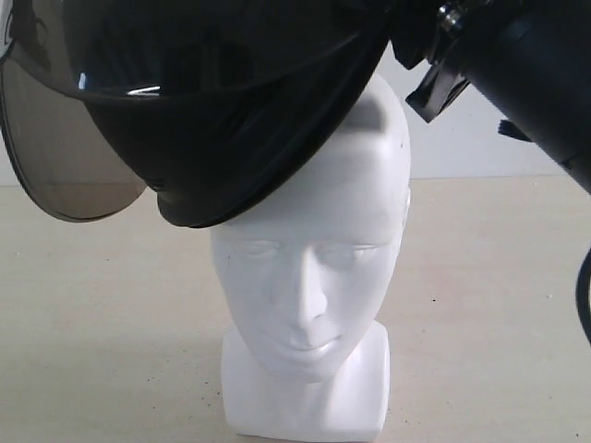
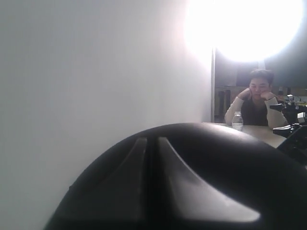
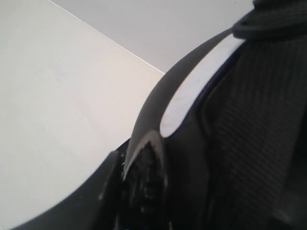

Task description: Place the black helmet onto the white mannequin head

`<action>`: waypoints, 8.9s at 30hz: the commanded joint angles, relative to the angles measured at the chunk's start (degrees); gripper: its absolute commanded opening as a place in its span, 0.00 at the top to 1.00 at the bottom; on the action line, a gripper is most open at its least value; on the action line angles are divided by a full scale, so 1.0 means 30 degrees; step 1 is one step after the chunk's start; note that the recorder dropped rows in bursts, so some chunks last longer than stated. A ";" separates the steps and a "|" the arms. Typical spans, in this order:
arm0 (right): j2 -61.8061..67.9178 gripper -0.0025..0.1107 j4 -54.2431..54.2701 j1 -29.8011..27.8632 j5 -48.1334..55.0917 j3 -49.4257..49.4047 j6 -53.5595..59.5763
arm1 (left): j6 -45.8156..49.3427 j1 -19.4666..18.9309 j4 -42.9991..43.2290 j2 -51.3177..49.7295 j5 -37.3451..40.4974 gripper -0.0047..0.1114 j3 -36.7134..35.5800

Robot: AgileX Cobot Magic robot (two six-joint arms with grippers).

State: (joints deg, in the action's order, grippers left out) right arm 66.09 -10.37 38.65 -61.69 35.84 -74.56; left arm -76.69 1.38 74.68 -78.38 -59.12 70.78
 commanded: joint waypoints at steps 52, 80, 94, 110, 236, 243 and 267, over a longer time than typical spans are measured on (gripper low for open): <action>-0.4071 0.98 0.1291 -0.0279 0.8510 0.0283 0.7740 | -0.0505 0.2891 0.3605 -0.3647 -0.2273 0.92 -0.0115; -0.4071 0.98 0.0561 -0.0279 1.2260 0.0283 0.8347 | -0.0823 0.3760 0.4727 -0.3647 -0.1688 0.92 -0.0115; -0.4071 0.98 -0.0876 -0.0279 1.4545 0.0283 0.7307 | -0.1154 0.3760 0.5175 -0.3647 -0.1345 0.92 -0.0812; -0.4071 0.98 -0.1530 -0.0279 1.5629 0.0283 0.7471 | -0.1144 0.3987 0.5280 -0.3647 -0.1518 0.92 -0.0894; -0.1847 0.98 1.2572 -0.4512 3.2727 0.7334 1.3607 | -0.2818 0.5102 0.7248 -0.3528 -0.0649 0.92 -0.0894; -0.1847 0.98 1.2904 -0.4512 3.4389 0.7334 1.5079 | -0.4074 0.5225 0.7718 -0.3084 -0.0912 0.92 -0.0894; -0.3406 0.98 1.2010 -0.4512 3.8865 0.7334 1.7713 | -0.6670 0.8363 0.8423 -0.2673 0.0830 0.92 -0.2555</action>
State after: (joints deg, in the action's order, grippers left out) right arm 56.53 26.02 25.16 48.14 57.71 -23.07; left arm -89.78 26.69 92.59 -84.14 -60.85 67.81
